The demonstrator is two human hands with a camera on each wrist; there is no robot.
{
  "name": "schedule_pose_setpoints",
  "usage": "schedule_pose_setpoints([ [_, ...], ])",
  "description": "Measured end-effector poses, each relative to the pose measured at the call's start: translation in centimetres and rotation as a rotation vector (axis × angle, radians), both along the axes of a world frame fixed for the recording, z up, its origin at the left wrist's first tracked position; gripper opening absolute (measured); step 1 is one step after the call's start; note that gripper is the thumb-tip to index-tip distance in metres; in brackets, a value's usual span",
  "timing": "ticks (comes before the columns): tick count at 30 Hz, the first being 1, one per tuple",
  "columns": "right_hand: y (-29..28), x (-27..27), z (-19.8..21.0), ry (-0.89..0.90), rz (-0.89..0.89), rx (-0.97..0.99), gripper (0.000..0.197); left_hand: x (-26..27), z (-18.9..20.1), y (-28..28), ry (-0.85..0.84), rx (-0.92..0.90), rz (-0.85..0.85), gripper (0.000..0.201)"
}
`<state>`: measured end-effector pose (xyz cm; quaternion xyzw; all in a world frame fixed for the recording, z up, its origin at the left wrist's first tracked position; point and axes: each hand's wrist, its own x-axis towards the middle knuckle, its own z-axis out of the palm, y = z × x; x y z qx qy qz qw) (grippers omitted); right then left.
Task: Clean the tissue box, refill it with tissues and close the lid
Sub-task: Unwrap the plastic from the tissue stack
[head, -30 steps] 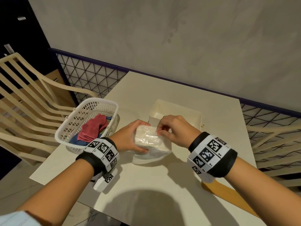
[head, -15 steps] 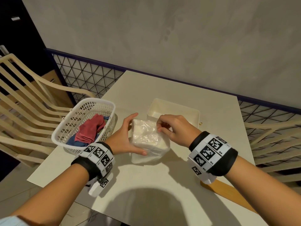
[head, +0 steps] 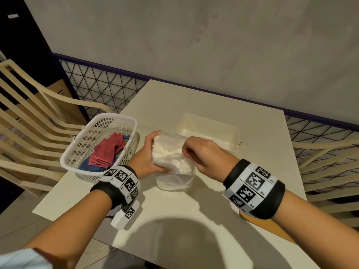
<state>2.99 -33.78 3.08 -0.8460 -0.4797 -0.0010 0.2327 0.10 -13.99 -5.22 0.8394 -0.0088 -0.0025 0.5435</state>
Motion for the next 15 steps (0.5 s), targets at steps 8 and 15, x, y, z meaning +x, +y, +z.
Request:
schedule_pose_setpoints([
  [8,-1.0,2.6,0.4,0.267,-0.222,0.112,0.021,-0.2,1.2,-0.2,-0.086,0.420,-0.101,0.093],
  [15,-2.3,3.4,-0.8,0.598,-0.324,0.077,0.024,0.6,1.5,0.2,-0.316,0.560,-0.208,0.079],
])
